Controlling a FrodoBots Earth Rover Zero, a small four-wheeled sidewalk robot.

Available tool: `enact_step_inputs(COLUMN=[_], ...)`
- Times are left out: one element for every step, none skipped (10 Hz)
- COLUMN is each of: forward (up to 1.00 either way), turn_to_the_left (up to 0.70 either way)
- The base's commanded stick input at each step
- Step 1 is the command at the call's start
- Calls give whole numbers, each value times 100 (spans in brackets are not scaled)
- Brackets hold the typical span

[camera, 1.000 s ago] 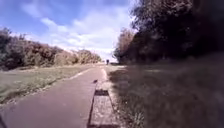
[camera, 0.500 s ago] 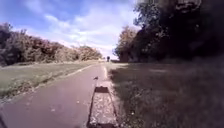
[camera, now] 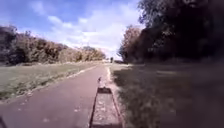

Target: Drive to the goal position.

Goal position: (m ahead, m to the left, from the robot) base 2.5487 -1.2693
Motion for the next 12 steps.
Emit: enact_step_inputs(forward=[70,70,70,70,70,70,70,70,70,70,70,70], turn_to_the_left=[35,35,35,35,35,8,0,0,0,0,0,0])
